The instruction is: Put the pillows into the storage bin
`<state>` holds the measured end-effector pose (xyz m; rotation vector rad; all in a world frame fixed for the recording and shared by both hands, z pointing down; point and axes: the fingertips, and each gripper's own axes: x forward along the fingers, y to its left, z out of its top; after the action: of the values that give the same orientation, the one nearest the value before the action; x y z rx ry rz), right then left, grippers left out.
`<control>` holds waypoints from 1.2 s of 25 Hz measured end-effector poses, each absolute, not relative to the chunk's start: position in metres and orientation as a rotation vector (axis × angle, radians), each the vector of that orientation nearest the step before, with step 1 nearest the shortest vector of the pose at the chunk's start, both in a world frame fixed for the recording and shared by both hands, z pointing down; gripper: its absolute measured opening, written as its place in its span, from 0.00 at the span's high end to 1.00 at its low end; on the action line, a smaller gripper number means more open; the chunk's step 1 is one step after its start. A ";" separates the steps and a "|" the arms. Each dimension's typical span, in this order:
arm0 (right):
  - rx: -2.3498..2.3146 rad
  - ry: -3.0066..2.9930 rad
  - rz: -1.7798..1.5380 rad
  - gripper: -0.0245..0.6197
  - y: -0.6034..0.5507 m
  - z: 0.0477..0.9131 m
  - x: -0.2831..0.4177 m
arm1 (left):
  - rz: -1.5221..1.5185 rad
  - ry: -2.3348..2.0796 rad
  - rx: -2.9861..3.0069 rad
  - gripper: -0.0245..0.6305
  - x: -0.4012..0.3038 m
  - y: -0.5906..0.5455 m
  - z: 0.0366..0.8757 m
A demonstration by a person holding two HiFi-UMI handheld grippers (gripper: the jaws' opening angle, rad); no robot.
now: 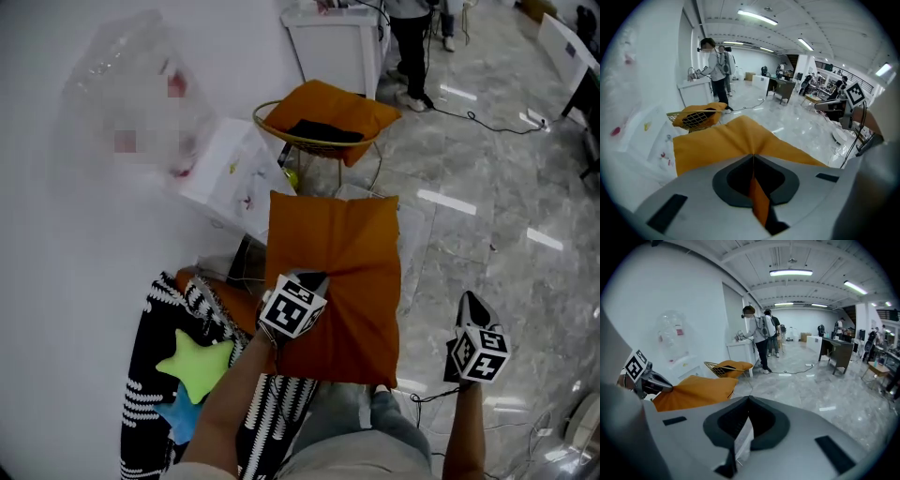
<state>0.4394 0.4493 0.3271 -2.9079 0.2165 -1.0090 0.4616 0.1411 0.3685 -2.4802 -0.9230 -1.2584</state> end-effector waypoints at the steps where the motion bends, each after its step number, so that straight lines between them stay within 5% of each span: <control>1: -2.907 0.199 -1.021 0.96 0.448 0.332 0.444 | -1.257 -0.947 -2.457 0.94 0.471 0.142 0.375; 15: -2.783 -0.050 -1.163 0.96 0.457 0.474 0.461 | -1.220 -1.184 -2.202 0.94 0.557 0.170 0.528; 30: -2.648 -0.182 -1.281 0.96 0.462 0.599 0.426 | -1.241 -1.223 -2.094 0.94 0.575 0.186 0.658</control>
<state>0.4258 0.4616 0.5991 -2.6484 -0.1819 -1.2807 0.5754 0.1857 0.6581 -2.0944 -1.2234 -1.2411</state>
